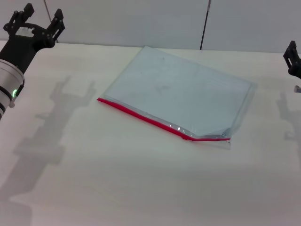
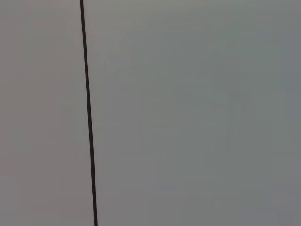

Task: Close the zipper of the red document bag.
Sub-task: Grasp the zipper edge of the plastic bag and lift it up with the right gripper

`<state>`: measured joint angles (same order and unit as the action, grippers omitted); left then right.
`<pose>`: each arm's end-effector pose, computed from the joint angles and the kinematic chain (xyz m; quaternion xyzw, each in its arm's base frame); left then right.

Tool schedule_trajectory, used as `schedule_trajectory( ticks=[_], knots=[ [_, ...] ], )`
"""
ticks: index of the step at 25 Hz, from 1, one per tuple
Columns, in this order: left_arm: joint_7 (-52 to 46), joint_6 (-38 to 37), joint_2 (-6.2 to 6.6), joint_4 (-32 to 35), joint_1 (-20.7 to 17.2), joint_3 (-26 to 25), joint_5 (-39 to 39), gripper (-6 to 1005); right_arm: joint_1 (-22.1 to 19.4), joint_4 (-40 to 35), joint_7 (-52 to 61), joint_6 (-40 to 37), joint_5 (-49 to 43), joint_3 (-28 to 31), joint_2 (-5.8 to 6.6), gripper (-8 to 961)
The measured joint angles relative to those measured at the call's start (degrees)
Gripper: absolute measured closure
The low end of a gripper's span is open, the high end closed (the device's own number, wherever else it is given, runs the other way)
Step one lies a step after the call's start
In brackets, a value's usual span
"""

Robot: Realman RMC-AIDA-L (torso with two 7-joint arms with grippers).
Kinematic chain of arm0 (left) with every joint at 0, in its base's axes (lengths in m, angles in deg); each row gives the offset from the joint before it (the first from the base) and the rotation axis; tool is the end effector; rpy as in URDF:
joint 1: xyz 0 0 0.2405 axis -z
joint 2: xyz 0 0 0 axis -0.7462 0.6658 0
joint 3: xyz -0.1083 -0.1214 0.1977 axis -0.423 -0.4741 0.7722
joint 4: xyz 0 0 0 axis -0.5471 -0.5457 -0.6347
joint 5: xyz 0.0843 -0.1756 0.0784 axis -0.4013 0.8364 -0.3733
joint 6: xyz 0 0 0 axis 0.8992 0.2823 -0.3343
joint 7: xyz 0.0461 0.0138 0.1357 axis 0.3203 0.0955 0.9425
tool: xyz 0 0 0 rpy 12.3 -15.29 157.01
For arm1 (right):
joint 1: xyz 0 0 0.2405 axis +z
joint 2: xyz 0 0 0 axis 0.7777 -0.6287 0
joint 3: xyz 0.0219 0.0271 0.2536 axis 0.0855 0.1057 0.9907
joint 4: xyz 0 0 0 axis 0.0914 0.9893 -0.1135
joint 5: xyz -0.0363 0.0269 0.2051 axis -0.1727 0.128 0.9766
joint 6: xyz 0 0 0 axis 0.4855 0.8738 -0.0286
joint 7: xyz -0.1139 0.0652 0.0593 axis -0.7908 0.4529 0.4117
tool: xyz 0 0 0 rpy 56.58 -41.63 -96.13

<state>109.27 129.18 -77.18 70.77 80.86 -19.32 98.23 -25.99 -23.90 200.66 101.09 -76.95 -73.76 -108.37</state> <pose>-0.2931 0.3981 0.0426 -0.6999 -0.1688 -0.3402 0.6049 0.2739 0.3782 -0.0219 -0.6380 0.3088 0.2651 0.6537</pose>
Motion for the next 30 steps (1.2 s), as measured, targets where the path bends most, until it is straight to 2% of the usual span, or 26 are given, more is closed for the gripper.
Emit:
schedule_trajectory(
  ticks=[13, 15, 16, 17, 19, 21, 22, 23, 26, 30],
  knots=[
    [-1.4, -0.1, 0.17, -0.4, -0.1, 0.0, 0.0, 216, 1.0, -1.3, -0.1, -4.7, -0.5, -0.2, 0.21, 200],
    [-1.4, -0.3, 0.20, -0.5, -0.2, 0.0, -0.1, 216, 0.8, -3.2, -0.9, -7.8, -2.3, 0.0, 0.48, 200],
    [-1.5, -0.5, 0.24, -0.5, -0.3, 0.0, -0.2, 216, 0.7, -5.0, -1.7, -12.1, -4.5, 0.6, 1.12, 200],
    [-1.5, -0.5, 0.24, -0.5, -0.3, 0.0, -0.2, 216, 0.7, -5.0, -1.7, -12.1, -4.5, 0.6, 1.12, 200],
    [-1.5, -0.5, 0.26, -0.5, -0.4, 0.0, -0.3, 216, 0.5, -7.3, -2.0, -17.0, -7.2, 1.1, 2.42, 200],
    [-1.5, -0.5, 0.29, -0.5, -0.4, 0.1, -0.4, 216, -0.4, -10.7, -1.9, -20.9, -9.7, 1.1, 4.25, 200],
    [-1.4, -0.5, 0.38, -0.5, -0.6, 0.1, -0.4, 216, -2.3, -15.2, -2.0, -24.1, -12.2, 1.1, 6.27, 200],
    [-1.4, -0.5, 0.38, -0.5, -0.6, 0.1, -0.4, 216, -2.3, -15.2, -2.0, -24.1, -12.2, 1.1, 6.27, 203],
    [-1.4, -0.5, 0.44, -0.3, -1.1, 0.0, -0.4, 216, -5.6, -23.4, -2.1, -29.0, -16.9, 1.4, 9.16, 210],
    [-1.2, -0.4, 0.50, -0.3, -1.3, 0.0, -0.4, 215, -7.4, -28.6, -2.1, -35.2, -21.7, 1.9, 11.12, 211]
  ],
)
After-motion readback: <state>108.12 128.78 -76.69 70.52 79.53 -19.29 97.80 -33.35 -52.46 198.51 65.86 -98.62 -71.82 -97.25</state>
